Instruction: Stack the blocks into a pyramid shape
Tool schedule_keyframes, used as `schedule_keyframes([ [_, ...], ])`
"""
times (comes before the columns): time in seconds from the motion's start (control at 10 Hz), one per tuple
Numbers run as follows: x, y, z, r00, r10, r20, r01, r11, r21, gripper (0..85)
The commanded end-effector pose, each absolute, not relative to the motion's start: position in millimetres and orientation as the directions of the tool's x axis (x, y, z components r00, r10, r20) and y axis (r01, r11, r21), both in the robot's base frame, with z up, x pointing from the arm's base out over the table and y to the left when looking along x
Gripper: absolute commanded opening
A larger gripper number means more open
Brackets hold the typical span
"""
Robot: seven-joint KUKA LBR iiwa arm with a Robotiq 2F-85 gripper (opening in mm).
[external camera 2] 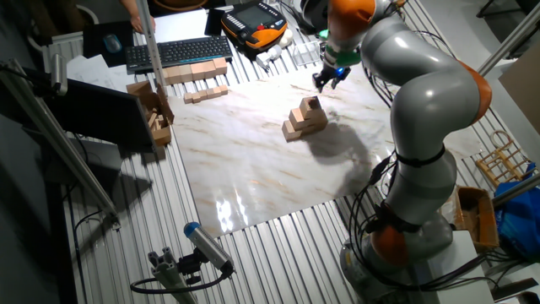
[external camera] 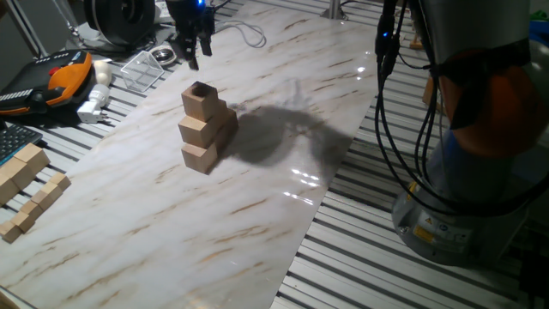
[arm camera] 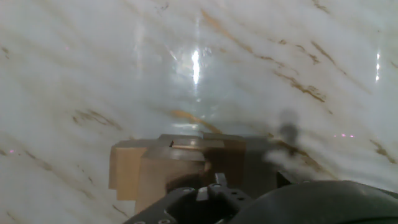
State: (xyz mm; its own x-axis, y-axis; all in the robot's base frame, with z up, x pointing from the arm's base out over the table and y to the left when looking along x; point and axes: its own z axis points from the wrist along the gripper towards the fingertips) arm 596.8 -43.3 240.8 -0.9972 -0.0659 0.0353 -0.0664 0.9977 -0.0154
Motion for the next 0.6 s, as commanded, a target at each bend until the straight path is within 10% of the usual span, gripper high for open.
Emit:
schedule_keyframes([
  [0.0, 597.1, -49.9, 244.5, -0.995, -0.089, 0.040, -0.089, 0.996, -0.009, 0.0],
  [0.5, 597.3, -54.6, 245.6, -0.994, -0.106, 0.033, -0.106, 0.994, -0.013, 0.0],
])
